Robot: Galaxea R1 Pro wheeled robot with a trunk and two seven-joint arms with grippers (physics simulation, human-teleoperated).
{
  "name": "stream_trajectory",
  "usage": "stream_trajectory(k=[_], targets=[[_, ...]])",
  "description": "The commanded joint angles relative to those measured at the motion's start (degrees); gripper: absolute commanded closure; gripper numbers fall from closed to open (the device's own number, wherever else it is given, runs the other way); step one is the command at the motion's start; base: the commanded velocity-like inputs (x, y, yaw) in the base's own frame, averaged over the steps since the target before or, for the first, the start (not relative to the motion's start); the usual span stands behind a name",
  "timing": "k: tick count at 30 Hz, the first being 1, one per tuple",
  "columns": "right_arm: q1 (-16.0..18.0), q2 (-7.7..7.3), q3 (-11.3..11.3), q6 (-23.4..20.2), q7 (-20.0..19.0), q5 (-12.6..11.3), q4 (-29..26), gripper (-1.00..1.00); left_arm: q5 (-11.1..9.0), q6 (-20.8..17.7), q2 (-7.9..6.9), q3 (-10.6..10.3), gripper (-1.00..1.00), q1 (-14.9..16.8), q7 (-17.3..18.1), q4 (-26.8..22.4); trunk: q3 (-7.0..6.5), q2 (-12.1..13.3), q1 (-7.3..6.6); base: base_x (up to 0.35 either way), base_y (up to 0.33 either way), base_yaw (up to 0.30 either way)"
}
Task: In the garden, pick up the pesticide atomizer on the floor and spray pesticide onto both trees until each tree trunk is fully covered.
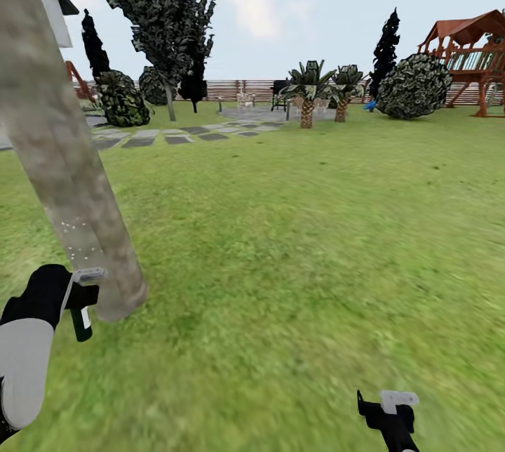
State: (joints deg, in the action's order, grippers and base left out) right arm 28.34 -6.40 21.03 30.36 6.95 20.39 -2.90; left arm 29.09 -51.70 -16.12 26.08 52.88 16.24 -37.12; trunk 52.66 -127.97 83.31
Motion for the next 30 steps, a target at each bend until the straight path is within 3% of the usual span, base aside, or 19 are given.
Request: stream_trajectory(k=[1,17,23,30], targets=[[0.0,-0.01,0.2,0.1,0.3,0.6,0.1,-1.0,0.6,-0.2,0.04,0.2,1.0,0.1,0.6,-0.1,0.06,0.0,0.01,0.215,-0.216,0.001],[0.0,0.07,0.2,0.1,0.3,0.6,0.1,-1.0,0.9,-0.2,-0.31,0.5,1.0,0.1,0.6,-0.1,0.06,0.0,0.01,0.151,-0.233,0.005],[0.0,0.08,0.2,0.1,0.3,0.6,0.1,-1.0,0.9,-0.2,-0.33,0.5,1.0,0.1,0.6,-0.2,0.06,0.0,0.01,0.16,-0.226,0.239],[0.0,0.08,0.2,0.1,0.3,0.6,0.1,-1.0,1.1,-0.2,-0.31,0.4,1.0,0.1,0.6,-0.1,0.06,0.0,0.01,0.208,-0.031,0.275]])
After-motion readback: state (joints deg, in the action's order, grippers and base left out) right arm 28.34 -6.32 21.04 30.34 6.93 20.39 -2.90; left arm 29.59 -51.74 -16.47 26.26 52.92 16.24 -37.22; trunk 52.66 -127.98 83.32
